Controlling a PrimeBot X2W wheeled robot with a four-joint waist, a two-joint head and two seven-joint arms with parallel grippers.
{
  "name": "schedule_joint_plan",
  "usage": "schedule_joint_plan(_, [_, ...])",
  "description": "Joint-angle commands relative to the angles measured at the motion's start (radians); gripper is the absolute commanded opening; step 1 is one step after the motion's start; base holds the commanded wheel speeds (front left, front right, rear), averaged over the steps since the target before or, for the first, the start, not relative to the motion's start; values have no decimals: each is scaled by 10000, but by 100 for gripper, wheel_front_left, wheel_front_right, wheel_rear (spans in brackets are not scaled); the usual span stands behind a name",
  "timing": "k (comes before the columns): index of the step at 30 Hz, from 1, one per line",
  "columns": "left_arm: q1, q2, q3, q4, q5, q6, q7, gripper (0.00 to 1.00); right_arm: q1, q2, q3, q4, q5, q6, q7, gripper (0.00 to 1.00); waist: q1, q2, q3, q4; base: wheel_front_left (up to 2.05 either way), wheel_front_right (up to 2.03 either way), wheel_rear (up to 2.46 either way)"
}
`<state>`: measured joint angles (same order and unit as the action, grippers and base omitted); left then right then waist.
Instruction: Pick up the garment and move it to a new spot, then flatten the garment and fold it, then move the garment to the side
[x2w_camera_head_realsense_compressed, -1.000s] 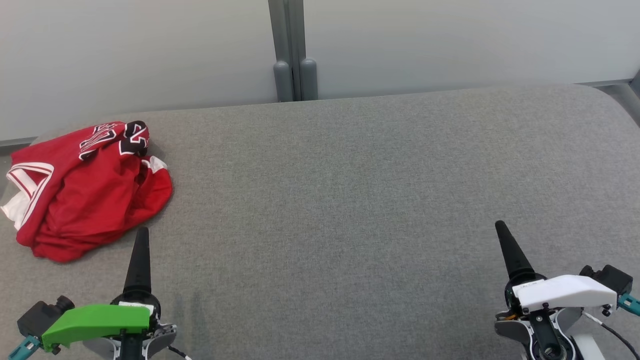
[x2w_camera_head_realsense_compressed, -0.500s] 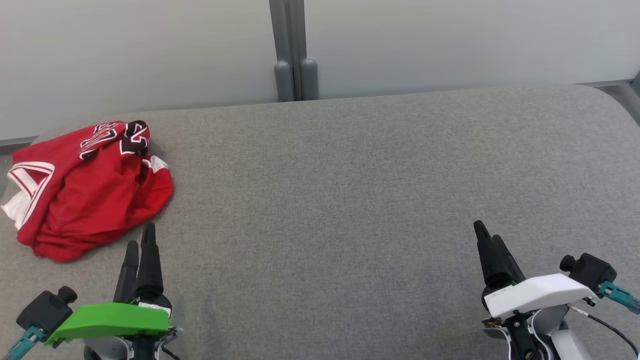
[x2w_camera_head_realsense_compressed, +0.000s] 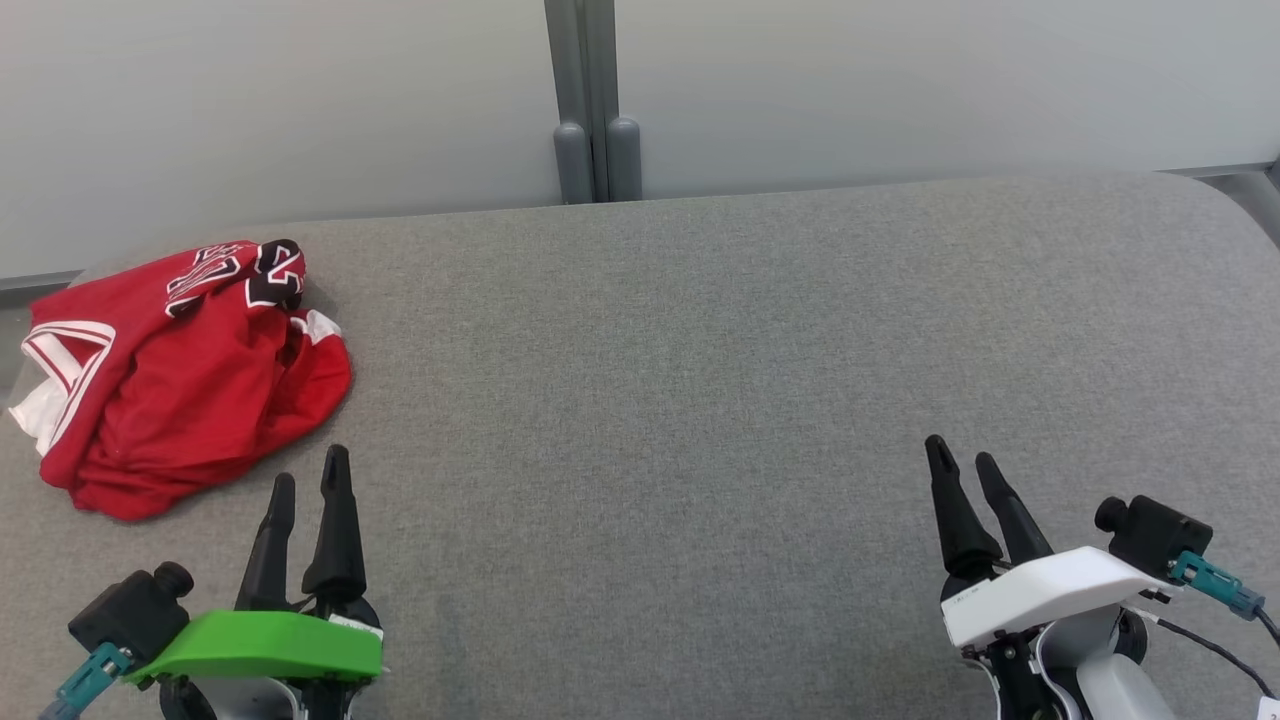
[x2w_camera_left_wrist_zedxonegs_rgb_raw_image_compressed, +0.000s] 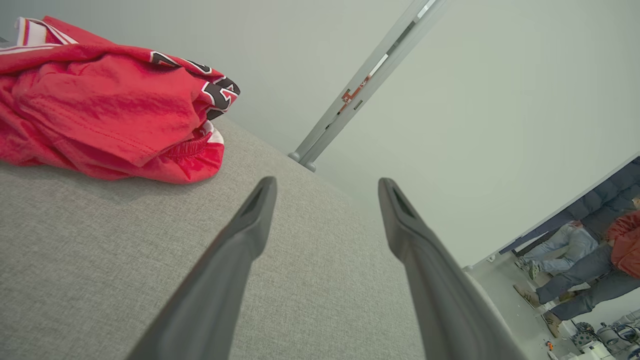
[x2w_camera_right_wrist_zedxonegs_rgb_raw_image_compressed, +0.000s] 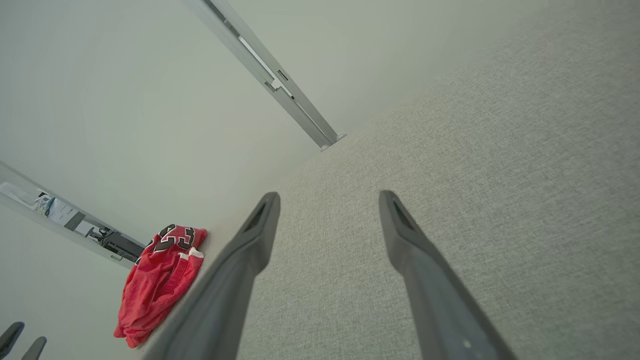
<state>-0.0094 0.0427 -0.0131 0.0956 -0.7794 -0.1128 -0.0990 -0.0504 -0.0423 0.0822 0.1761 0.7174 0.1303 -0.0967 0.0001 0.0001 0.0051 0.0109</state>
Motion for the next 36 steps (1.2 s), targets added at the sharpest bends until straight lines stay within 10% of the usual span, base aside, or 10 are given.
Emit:
schedule_joint_plan(1, [7,64,-24,-193,412,56,-106,100,-25,-56,96,-171,-352,3,-126,100,-1,-1,1,-9,0,0,0])
schedule_joint_plan(36, [87,92,-450,-455,3780,172,-1001,100,-38,-81,583,-611,-3983,5,-1026,100,-1,-1,176,47,0,0,0])
